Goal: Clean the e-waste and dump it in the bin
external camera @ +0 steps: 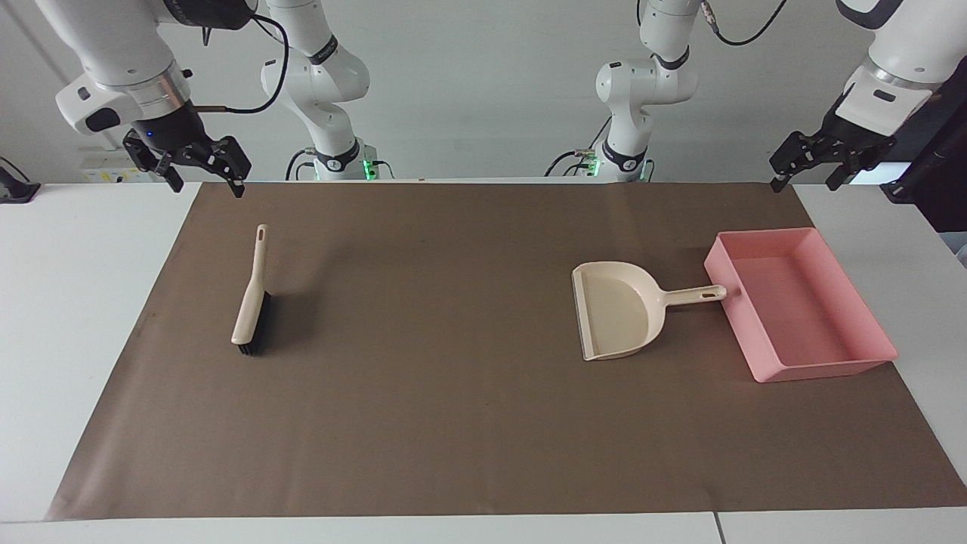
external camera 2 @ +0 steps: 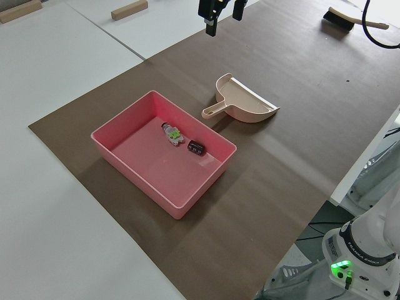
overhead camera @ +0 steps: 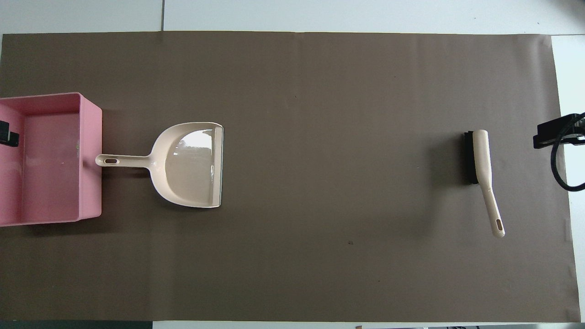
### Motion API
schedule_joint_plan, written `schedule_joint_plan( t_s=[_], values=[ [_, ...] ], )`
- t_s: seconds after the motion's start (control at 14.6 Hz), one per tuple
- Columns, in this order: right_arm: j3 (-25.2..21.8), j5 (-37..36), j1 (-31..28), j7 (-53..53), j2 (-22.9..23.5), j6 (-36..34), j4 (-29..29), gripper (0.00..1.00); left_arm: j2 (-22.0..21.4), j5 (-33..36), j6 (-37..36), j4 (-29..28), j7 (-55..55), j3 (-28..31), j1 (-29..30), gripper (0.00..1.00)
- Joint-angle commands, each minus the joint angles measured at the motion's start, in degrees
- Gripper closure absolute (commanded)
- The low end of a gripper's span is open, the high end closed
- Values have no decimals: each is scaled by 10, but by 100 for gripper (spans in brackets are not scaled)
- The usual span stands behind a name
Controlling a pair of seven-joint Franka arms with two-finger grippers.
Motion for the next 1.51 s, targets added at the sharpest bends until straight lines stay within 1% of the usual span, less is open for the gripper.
schedule_joint_plan(
  t_s=[0.0, 0.34, 0.68, 1.44],
  values=[
    [1, 8, 0, -2, -8, 1, -8, 0, -6, -7, 5, -7, -18, -21, 8, 2],
    [1, 8, 0, -3, -9, 1, -8, 0, -23, -11, 1, -38, -19, -19, 9, 2],
    [1, 8, 0, -2, -8, 2, -9, 0, -28, -30, 5, -46, -18, -15, 9, 2],
    [1, 8, 0, -2, -9, 3, -9, 0, -31, -25, 4, -55, -13, -14, 9, 2]
  ],
)
